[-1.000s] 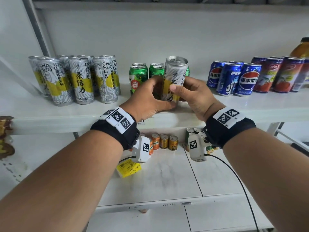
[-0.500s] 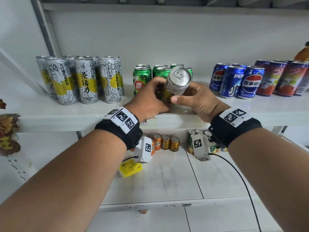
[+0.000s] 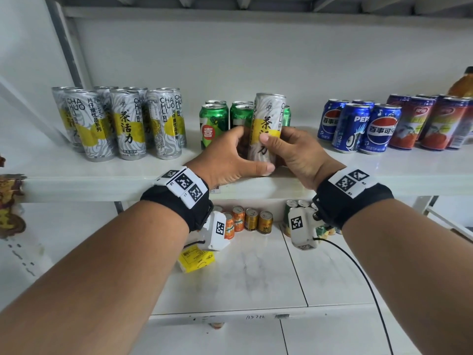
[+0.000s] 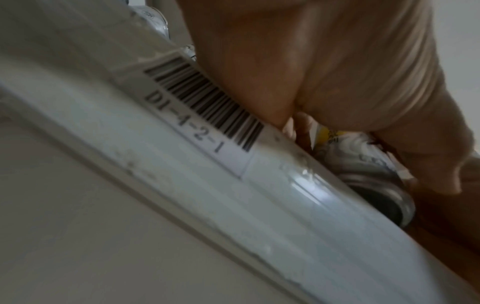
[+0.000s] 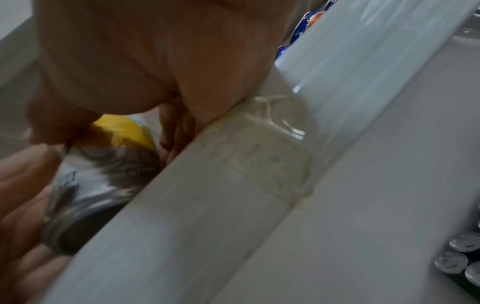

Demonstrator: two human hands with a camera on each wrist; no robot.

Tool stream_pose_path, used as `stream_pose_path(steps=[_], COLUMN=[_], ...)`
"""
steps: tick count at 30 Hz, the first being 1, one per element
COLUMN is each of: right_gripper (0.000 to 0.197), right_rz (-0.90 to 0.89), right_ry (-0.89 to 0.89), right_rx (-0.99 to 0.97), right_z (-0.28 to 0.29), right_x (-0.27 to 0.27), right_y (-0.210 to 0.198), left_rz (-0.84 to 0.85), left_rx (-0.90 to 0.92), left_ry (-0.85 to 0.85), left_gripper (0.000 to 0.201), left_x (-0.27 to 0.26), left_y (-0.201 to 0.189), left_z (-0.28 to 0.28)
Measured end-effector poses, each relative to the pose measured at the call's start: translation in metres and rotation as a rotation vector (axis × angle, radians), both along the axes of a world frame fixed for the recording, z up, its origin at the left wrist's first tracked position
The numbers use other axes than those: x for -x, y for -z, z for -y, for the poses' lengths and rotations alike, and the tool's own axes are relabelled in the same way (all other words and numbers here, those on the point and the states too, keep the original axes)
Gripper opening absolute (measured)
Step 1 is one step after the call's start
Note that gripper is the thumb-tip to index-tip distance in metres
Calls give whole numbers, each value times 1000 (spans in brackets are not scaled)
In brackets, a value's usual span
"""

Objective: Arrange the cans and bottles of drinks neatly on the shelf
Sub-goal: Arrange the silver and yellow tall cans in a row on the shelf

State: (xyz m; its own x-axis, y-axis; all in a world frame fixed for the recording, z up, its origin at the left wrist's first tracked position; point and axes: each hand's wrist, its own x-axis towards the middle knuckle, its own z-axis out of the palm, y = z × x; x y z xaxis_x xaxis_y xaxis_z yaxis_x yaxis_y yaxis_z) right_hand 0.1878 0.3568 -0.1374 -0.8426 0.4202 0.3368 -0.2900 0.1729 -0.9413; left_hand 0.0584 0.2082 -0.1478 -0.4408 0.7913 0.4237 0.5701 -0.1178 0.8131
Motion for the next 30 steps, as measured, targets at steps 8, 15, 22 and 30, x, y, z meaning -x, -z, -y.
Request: stream_pose_path(steps=[8, 15, 22, 30], right_gripper=[68, 64, 53, 28], right_rz=[74, 99, 56, -24], right_ry=[-82, -115, -128, -147], right_rx=[78, 51, 49, -18], right_z=[-7, -13, -15, -15], right_x=[1, 2, 1, -1], right_y=[-2, 0, 2, 5], left_rz=[100, 129, 133, 11], left_rx=[6, 23, 5, -71], left_ry=[25, 9, -24, -141], left_gripper=[81, 79, 79, 81], left_x=[3, -4, -8, -11], left_y=[0, -3, -2, 6], left_z=[3, 4, 2, -1])
